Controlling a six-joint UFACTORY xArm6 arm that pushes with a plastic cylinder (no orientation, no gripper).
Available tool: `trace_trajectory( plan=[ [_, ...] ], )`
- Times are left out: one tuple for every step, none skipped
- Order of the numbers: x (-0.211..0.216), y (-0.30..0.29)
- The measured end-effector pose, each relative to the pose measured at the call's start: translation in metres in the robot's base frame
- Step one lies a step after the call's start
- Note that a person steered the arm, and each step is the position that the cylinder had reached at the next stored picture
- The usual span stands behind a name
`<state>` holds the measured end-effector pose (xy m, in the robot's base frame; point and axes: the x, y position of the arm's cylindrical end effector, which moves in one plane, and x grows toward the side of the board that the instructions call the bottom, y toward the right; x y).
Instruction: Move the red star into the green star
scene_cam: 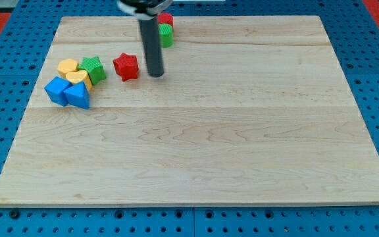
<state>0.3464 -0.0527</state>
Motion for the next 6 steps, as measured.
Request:
trace_trajectory(
  plan=[
    [-0.03, 0.004],
    [-0.052, -0.02],
    [-0.046, -0.045],
    [-0.025, -0.045],
    [-0.019, -0.051],
    [-0.012, -0.051]
  ],
)
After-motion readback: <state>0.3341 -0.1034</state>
